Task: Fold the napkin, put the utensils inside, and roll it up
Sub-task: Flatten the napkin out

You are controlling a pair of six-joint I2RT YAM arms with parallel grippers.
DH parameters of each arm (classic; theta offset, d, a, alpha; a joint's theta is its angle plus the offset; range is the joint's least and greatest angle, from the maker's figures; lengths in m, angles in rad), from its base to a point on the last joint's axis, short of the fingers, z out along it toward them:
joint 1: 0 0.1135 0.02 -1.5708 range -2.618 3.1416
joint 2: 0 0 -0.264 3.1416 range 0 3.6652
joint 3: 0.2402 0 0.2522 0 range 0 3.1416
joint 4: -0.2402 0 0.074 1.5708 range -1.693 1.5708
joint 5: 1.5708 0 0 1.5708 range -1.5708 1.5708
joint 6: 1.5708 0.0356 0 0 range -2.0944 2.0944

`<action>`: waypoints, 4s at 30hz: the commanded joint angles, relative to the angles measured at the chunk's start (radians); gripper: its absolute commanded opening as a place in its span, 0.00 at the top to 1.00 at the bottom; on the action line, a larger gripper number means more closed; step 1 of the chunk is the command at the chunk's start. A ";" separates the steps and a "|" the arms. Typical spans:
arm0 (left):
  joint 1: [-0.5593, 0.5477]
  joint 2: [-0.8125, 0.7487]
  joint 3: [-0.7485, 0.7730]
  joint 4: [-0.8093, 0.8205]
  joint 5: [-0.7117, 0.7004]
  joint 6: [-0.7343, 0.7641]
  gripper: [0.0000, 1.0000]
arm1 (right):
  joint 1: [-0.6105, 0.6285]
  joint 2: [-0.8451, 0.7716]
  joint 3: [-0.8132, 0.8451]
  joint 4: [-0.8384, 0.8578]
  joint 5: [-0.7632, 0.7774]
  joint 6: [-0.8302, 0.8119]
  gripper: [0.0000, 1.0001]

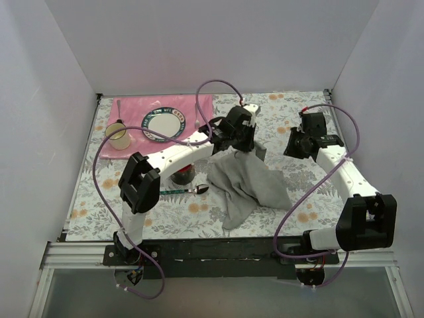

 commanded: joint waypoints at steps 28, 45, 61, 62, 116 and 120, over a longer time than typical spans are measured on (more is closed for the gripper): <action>0.028 -0.364 -0.492 0.222 0.304 -0.233 1.00 | 0.084 0.373 -0.066 0.155 0.116 -0.085 0.03; 0.190 -0.379 -0.363 0.254 0.392 -0.386 1.00 | 0.081 0.409 0.111 0.001 0.224 0.007 0.99; 0.350 0.003 0.315 0.733 0.600 -0.618 1.00 | -0.013 -0.031 0.663 -0.320 0.469 -0.008 0.99; 0.348 0.000 0.309 0.733 0.609 -0.612 1.00 | -0.013 -0.116 0.621 -0.310 0.467 -0.009 0.99; 0.089 -0.120 -0.148 0.119 0.114 0.000 0.44 | -0.106 0.499 0.101 0.191 0.180 0.061 0.55; 0.091 -0.167 -0.174 0.121 0.114 -0.005 0.43 | -0.201 0.499 0.047 0.189 0.182 0.086 0.54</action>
